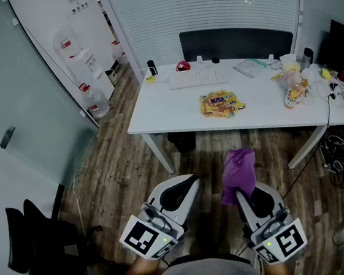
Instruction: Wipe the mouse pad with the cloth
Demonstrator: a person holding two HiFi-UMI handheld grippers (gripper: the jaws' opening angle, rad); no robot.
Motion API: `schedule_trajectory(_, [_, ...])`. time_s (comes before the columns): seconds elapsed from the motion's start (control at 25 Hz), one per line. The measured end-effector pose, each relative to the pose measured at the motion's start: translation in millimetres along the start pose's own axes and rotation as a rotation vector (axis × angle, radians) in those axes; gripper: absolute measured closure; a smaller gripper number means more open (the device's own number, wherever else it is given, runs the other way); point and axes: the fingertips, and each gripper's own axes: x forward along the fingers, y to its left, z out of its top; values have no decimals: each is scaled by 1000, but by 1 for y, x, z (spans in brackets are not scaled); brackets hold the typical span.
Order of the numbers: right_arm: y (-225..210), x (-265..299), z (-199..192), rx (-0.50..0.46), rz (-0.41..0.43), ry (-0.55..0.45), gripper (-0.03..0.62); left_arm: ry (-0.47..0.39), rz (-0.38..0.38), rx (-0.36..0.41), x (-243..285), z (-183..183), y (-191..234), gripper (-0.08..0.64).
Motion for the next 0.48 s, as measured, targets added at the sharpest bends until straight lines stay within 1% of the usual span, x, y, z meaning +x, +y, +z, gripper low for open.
schedule_trajectory(0.2, [-5, -1, 0, 1, -1, -1, 523, -30, 2, 12, 8, 3, -2, 545])
schedule_trajectory(0.48, [-14, -4, 3, 22, -1, -19, 524, -26, 2, 20, 16, 3, -4, 545])
